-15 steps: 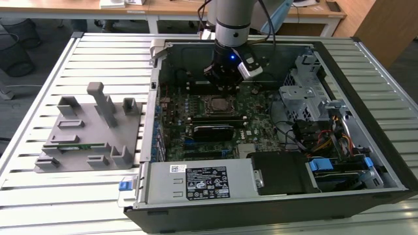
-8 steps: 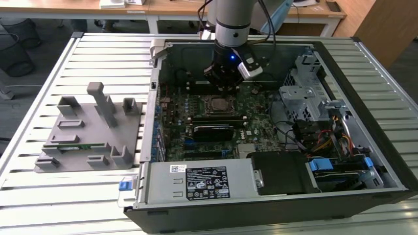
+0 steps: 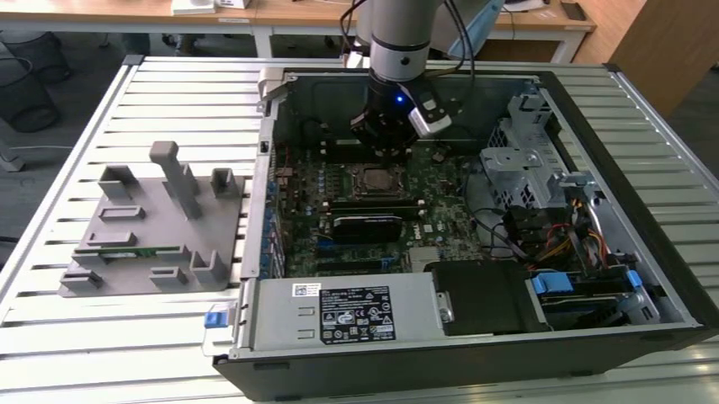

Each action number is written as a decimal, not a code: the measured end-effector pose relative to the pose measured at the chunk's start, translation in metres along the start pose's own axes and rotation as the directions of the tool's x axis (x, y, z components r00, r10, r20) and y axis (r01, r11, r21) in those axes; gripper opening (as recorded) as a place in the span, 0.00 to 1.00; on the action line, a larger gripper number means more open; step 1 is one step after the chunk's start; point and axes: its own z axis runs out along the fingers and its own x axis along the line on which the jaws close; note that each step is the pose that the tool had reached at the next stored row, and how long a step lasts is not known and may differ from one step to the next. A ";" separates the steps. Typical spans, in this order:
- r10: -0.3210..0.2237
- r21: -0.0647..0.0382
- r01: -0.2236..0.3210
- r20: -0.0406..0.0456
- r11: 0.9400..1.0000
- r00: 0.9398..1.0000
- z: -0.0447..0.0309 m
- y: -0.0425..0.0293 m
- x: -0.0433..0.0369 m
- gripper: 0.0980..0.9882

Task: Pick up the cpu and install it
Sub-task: 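Install the first cpu locking lever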

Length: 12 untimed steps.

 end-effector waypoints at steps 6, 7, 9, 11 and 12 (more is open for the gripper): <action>0.000 -0.015 0.000 0.002 1.000 1.000 -0.0023 0.0005 -0.0003 0.01; 0.000 -0.014 0.000 0.002 1.000 1.000 -0.0044 0.0004 -0.0003 0.01; 0.000 -0.013 0.000 0.001 1.000 1.000 -0.0099 0.0000 -0.0002 0.01; 0.000 -0.012 0.000 0.001 1.000 1.000 -0.0141 -0.0002 -0.0002 0.01; 0.000 -0.013 0.000 0.001 1.000 1.000 -0.0154 -0.0002 -0.0002 0.01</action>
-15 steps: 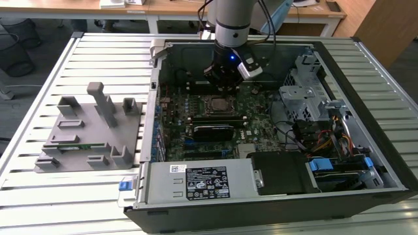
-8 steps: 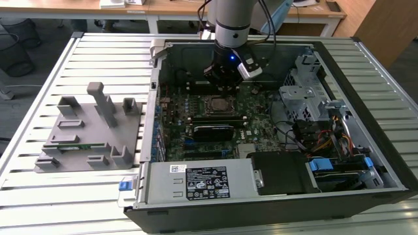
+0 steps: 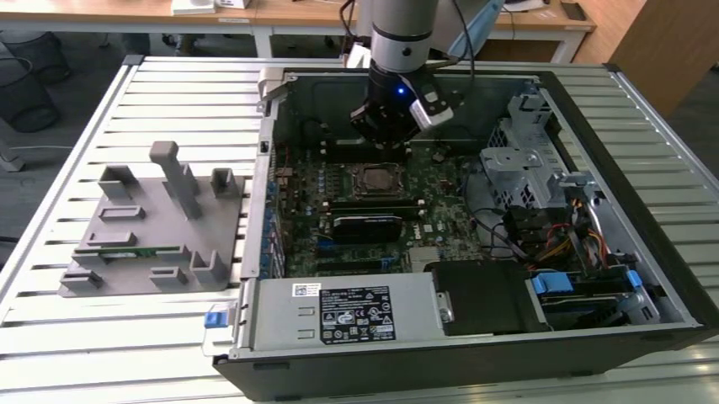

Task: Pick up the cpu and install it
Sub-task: 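Install the first cpu locking lever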

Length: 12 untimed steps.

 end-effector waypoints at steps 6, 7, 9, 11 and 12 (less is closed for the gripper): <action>0.000 0.000 0.000 0.000 1.000 1.000 -0.0006 -0.0035 0.0000 0.01; 0.000 -0.001 0.000 0.000 1.000 1.000 -0.0006 -0.0043 0.0000 0.01; 0.000 -0.002 0.000 0.000 1.000 1.000 -0.0006 -0.0052 0.0000 0.01; 0.000 -0.002 0.000 0.000 1.000 1.000 -0.0006 -0.0058 -0.0002 0.01; 0.000 -0.002 0.000 0.000 1.000 1.000 -0.0006 -0.0061 -0.0002 0.01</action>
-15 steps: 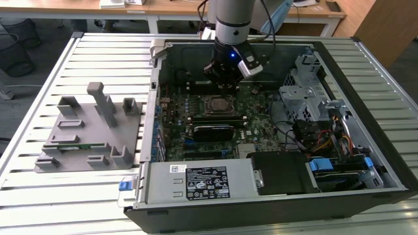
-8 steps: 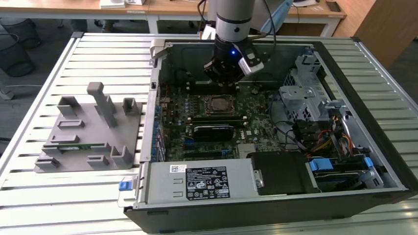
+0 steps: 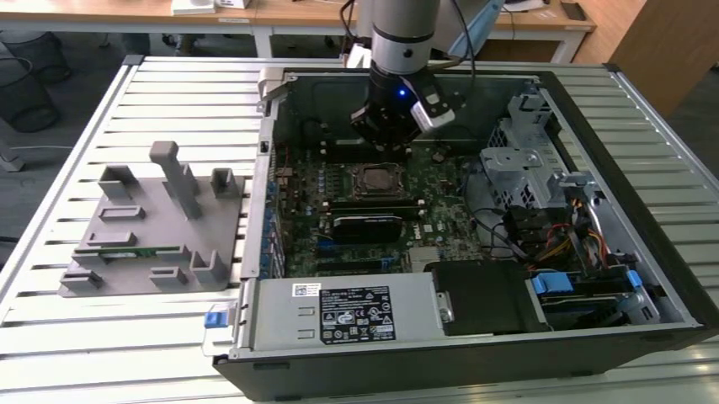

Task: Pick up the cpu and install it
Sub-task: 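Install the first cpu locking lever, then install the second cpu locking lever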

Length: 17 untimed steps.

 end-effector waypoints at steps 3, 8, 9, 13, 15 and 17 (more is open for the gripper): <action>0.000 0.000 0.000 0.000 1.000 1.000 0.0001 -0.0007 -0.0001 0.01; 0.000 0.000 0.000 0.000 1.000 1.000 0.0000 -0.0022 -0.0004 0.01; 0.000 0.000 0.000 0.000 1.000 1.000 0.0000 -0.0026 -0.0005 0.01; 0.000 0.000 0.000 0.000 1.000 1.000 0.0000 -0.0039 -0.0006 0.01; 0.000 0.000 0.000 0.000 1.000 1.000 0.0001 -0.0047 -0.0007 0.01; 0.000 0.000 0.000 0.000 1.000 1.000 0.0001 -0.0056 -0.0009 0.01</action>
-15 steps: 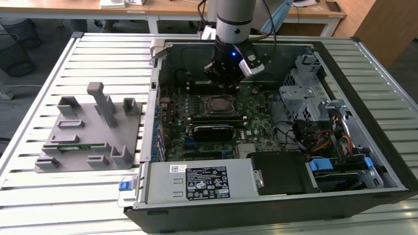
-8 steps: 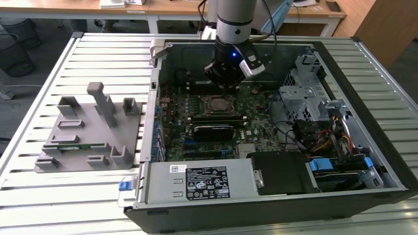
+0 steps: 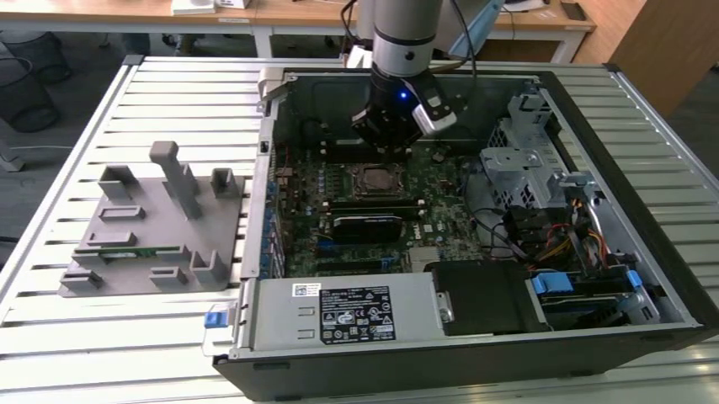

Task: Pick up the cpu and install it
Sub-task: 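Install the second cpu locking lever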

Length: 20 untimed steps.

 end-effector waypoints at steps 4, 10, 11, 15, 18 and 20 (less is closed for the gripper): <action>0.000 0.000 0.000 0.000 1.000 1.000 0.0000 -0.0022 -0.0007 0.01; 0.000 0.000 0.000 0.000 1.000 1.000 0.0002 -0.0100 -0.0014 0.01; 0.000 0.000 0.000 0.000 1.000 1.000 0.0002 -0.0118 -0.0015 0.01; 0.000 0.000 0.000 0.000 1.000 1.000 0.0003 -0.0187 -0.0013 0.01; 0.000 0.000 0.000 0.000 1.000 1.000 -0.0019 -0.0197 -0.0013 0.01; 0.000 0.000 0.000 0.000 1.000 1.000 -0.0088 -0.0198 -0.0013 0.01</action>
